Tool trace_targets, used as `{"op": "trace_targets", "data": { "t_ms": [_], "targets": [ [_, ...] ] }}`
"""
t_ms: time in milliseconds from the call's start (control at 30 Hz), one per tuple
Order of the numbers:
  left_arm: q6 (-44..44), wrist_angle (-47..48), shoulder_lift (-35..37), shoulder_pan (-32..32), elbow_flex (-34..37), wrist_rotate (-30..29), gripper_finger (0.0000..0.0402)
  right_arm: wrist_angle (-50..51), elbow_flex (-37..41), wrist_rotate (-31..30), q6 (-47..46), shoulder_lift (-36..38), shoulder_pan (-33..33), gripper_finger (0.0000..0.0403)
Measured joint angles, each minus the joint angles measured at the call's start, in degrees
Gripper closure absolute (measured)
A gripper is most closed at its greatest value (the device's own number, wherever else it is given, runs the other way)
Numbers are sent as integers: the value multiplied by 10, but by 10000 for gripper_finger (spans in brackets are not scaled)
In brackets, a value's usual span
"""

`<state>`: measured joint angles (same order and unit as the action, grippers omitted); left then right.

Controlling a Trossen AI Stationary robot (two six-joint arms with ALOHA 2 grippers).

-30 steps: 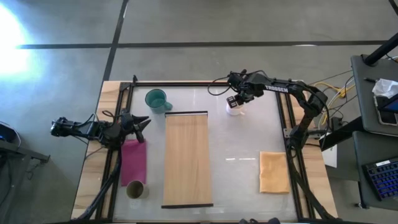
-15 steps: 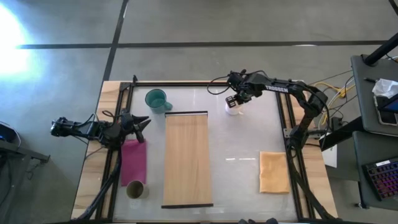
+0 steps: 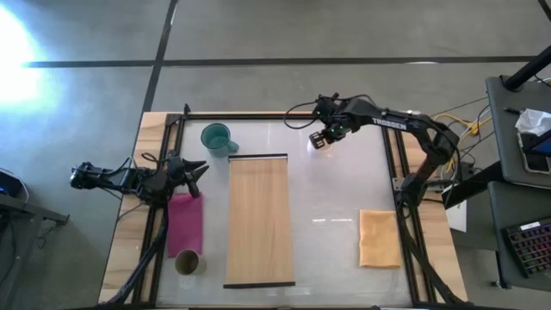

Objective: Stack small to large cups/mugs on shelf
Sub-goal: Put the white mug on the shelf

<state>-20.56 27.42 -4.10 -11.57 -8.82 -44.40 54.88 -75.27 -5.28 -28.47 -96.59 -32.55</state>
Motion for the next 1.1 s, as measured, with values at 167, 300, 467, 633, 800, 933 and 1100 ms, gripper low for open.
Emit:
{"op": "trace_targets", "data": {
  "t_ms": [167, 300, 467, 633, 800, 933, 1100],
  "targets": [
    [0, 0, 0, 0, 0, 0, 322, 85, -39, -40, 0, 11, 21, 394],
    [0, 0, 0, 0, 0, 0, 322, 135, -70, -61, -7, 17, 49, 394],
    [0, 0, 0, 0, 0, 0, 322, 163, -118, -49, -17, 25, 76, 394],
    [0, 0, 0, 0, 0, 0, 322, 231, -180, -48, -32, 25, 107, 394],
    [0, 0, 0, 0, 0, 0, 322, 273, -258, -44, -21, 25, 161, 394],
    [0, 0, 0, 0, 0, 0, 322, 272, -325, -17, -4, 19, 198, 394],
    [0, 0, 0, 0, 0, 0, 322, 259, -421, 0, 57, -18, 219, 394]
  ]
}}
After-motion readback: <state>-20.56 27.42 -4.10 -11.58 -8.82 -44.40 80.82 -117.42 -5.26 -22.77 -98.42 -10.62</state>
